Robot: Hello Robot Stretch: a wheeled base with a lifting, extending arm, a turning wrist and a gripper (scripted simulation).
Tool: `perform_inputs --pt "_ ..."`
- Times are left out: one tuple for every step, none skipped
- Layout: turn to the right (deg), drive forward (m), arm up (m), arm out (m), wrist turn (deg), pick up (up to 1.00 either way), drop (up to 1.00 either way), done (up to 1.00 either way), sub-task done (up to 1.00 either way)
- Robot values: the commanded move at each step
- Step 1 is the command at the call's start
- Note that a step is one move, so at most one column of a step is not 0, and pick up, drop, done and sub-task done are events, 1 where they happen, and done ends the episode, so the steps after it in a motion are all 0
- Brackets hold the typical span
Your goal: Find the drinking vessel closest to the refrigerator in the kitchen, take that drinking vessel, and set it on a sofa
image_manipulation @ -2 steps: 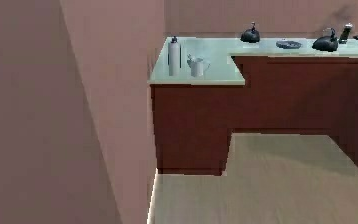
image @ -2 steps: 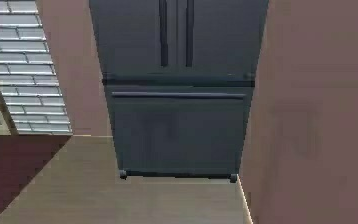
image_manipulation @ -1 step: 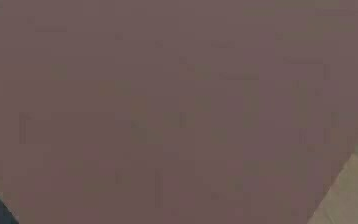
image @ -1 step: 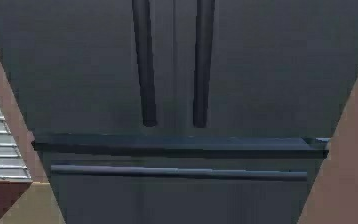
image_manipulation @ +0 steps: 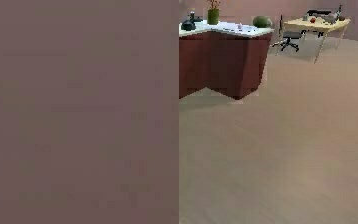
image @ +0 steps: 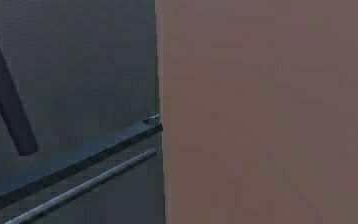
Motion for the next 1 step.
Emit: perform_inputs --pt "45.0 0.00 0.00 0.00 0.0 0.00 0.00 0.00 0.00"
